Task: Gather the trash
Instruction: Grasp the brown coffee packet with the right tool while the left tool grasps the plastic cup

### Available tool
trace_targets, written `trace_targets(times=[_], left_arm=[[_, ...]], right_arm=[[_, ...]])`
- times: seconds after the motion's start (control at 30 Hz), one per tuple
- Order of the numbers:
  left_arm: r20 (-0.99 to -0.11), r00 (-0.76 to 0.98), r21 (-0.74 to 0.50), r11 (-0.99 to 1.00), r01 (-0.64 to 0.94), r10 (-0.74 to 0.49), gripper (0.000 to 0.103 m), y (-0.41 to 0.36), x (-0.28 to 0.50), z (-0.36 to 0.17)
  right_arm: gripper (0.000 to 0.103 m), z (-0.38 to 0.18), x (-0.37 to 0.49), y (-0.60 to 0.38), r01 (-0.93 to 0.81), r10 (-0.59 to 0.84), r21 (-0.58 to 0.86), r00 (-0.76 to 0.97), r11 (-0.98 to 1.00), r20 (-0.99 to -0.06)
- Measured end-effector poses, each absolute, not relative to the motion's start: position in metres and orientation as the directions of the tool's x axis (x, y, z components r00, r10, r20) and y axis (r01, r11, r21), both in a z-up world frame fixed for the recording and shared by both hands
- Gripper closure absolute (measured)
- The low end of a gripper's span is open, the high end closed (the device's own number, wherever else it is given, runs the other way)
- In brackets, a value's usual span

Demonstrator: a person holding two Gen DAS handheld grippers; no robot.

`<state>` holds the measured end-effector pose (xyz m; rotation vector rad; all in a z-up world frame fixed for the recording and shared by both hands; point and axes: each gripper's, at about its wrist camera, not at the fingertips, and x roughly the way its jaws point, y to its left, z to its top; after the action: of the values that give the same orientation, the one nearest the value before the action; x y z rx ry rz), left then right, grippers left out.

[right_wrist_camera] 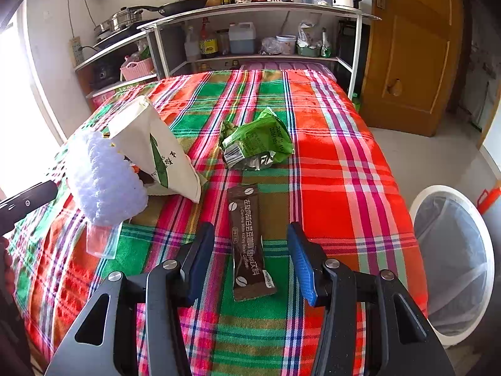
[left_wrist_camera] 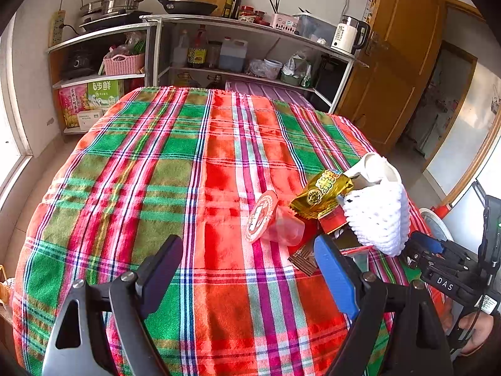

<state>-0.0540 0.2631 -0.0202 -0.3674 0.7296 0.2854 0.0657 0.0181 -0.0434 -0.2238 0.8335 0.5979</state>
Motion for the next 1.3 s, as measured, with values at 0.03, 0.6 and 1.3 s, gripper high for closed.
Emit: trace_targets(times=[0.03, 0.6, 1.3], left_arm=[[-0.691, 0.715, -0.235, 0.901, -0.365, 0.109, 0.016, 0.263, -0.051, -0.022], [-0.734, 0.671, -0.182, 0.922, -0.343, 0.104, 0.016, 0.257, -0.012, -0.037], [-0.737, 0.668, -0.165, 0.931, -0.327, 0.103, 0.051, 0.255, -0.008, -0.038]], right_arm=[[0.054, -0.043, 0.066, 0.017, -0.579, 0.407, 0.041, 0.519, 0.814, -0.751], [0.079, -0.053, 0.080, 0.023, -0.558, 0.383, 0.048, 0.502, 0.828, -0.775], [0.080, -0.052, 0.077, 0.020, -0.553, 0.393, 0.061, 0.506, 0.831, -0.768]])
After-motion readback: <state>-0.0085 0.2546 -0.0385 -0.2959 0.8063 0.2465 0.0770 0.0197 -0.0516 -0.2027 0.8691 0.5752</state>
